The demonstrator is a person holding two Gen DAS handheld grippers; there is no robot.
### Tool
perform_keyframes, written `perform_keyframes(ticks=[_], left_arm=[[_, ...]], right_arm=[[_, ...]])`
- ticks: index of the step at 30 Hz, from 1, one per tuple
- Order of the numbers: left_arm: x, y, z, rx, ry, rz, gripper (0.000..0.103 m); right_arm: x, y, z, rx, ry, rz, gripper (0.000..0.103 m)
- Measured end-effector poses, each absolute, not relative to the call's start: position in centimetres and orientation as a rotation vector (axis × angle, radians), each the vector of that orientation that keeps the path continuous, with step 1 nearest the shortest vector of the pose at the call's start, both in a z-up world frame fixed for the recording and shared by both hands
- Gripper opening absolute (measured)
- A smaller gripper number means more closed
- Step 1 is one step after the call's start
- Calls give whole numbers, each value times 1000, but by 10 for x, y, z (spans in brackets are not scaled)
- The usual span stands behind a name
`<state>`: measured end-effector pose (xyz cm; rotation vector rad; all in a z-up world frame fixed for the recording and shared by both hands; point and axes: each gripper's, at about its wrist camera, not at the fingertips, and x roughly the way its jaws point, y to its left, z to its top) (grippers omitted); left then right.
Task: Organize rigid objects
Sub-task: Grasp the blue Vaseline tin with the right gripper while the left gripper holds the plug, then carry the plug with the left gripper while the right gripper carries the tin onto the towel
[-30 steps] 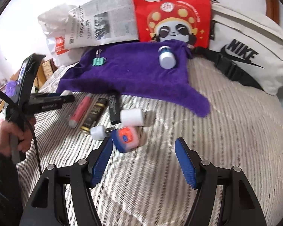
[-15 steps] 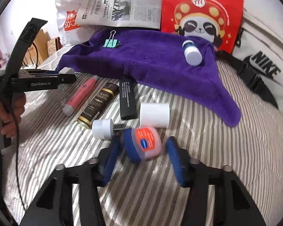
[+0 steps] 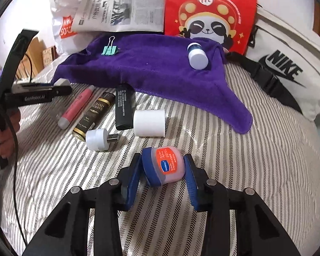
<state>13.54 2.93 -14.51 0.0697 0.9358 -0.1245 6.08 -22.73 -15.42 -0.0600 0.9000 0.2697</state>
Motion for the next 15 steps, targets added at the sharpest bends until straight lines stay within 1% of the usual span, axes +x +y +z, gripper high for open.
perform_keyframes(ticks=[7, 15], left_arm=[[128, 40, -139, 3, 938, -145, 41], [112, 44, -126, -39, 923, -177, 41]], right_arm=[[58, -227, -150, -42, 911, 279, 39], [53, -230, -128, -2, 872, 328, 39]])
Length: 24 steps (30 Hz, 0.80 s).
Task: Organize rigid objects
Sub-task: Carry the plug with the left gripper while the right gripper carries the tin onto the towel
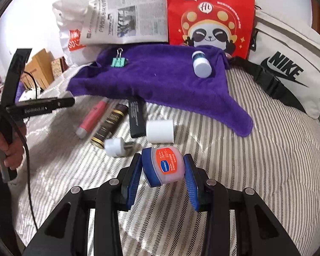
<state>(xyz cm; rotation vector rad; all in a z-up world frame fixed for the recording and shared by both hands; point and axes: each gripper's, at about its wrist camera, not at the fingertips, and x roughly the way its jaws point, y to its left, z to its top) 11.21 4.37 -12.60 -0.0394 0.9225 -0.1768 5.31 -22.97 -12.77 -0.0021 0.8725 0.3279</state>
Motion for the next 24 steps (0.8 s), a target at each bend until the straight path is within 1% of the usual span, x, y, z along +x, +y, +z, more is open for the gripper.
perform_keyframes(ticks=[7, 14, 19, 24], left_arm=[[109, 46, -104, -41, 888, -175, 41], [127, 48, -90, -64, 885, -166, 41], [148, 39, -81, -42, 882, -173, 41], [175, 31, -79, -13, 903, -180, 41]], right_arm=[[67, -234, -97, -1, 830, 356, 39], [100, -247, -72, 28, 802, 335, 39], [128, -253, -67, 28, 804, 310, 39], [165, -250, -75, -2, 850, 292, 39]])
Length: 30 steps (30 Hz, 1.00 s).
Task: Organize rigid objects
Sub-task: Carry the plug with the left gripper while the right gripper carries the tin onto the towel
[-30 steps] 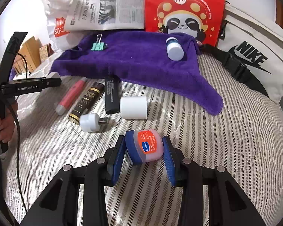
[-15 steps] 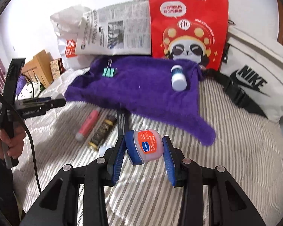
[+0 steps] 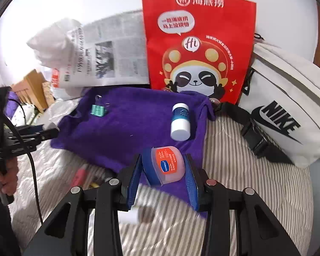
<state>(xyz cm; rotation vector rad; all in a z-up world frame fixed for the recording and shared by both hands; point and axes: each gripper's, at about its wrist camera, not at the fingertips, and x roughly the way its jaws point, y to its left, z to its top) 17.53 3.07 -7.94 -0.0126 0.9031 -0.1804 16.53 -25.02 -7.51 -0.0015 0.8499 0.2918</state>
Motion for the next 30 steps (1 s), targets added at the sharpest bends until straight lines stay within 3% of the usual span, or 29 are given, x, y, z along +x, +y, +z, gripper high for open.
perform_keyframes(ticks=[14, 30], left_arm=[[229, 28, -104, -7, 965, -171, 41], [253, 18, -128, -10, 1009, -174, 41]], right_arm=[[226, -232, -129, -9, 1012, 274, 39], [238, -233, -143, 1, 1000, 247, 39]])
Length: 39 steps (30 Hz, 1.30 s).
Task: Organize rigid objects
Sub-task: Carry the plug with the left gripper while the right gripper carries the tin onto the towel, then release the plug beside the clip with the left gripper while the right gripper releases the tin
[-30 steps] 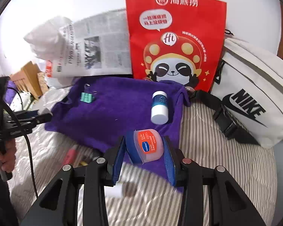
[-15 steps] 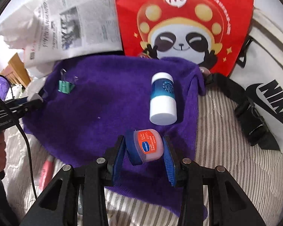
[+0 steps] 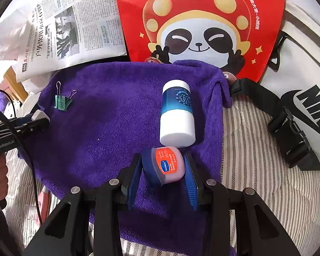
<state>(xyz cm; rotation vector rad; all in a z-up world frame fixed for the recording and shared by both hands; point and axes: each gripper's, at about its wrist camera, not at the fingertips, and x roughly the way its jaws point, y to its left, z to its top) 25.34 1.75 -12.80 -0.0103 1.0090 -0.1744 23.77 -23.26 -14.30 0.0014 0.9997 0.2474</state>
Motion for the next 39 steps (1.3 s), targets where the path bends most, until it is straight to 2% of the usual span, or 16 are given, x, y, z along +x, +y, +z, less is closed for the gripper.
perform_keyframes(ticks=[26, 29, 31, 34, 36, 39], left_arm=[[263, -8, -141, 112, 996, -133, 42], [254, -6, -142, 103, 991, -125, 47], [246, -4, -143, 103, 986, -124, 54], [238, -5, -143, 95, 999, -131, 64], [232, -8, -143, 97, 1011, -126, 65], [221, -8, -139, 66, 1036, -131, 66]], right_arm=[[238, -218, -150, -86, 992, 249, 40], [235, -217, -150, -100, 978, 261, 41], [234, -217, -150, -96, 976, 277, 45], [228, -215, -148, -103, 975, 314, 57], [225, -217, -146, -109, 962, 292, 63], [216, -225, -142, -40, 953, 320, 64]])
